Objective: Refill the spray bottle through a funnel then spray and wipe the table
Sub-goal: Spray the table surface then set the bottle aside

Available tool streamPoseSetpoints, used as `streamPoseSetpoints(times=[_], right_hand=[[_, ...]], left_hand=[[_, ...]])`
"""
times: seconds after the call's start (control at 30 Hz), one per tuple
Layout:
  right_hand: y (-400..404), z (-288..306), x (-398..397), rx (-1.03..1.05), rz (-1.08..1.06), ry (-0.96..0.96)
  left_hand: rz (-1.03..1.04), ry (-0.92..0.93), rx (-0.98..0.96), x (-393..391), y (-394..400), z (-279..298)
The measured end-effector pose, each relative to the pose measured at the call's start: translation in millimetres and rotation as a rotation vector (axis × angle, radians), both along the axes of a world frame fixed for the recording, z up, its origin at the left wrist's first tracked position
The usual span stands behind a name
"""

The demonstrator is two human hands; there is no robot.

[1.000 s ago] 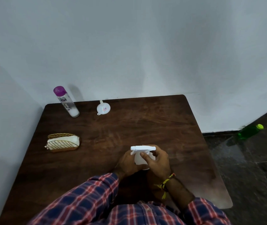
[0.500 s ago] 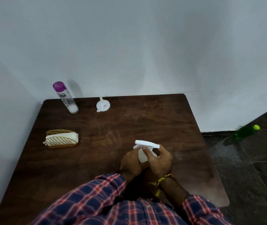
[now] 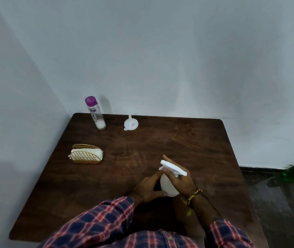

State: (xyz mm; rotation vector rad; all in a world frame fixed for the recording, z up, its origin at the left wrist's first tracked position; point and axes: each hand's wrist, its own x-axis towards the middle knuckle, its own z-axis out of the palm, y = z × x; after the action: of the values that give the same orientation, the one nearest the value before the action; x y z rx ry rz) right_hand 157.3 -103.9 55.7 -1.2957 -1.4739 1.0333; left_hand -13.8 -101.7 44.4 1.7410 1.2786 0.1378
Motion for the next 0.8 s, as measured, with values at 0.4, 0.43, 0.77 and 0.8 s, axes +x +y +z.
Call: streamPoseSetpoints(times=[0.4,0.43,0.77,0.8], right_hand=[[-19.1,-6.8,-10.2,0.002,-0.141,-0.031],[-18.7,-6.4,-11.6,-0.020,-0.117,-0.056],[9.8,18.9,-45.3,-0.169,-0.058,-0.388],[11.9,20.3,-48.2,-0.183,-0.064,-0.418]], left_hand=[[0.277,0.285,0.059,-70.6,-35.2,-34.5],[0.301,0.306,0.074,-73.3,-35.5,-34.8],[0.149,0.501,-0.145,-107.1,-28.7,-40.5],[0.133,0.491,-0.151,-109.2,-27.5,-39.6]])
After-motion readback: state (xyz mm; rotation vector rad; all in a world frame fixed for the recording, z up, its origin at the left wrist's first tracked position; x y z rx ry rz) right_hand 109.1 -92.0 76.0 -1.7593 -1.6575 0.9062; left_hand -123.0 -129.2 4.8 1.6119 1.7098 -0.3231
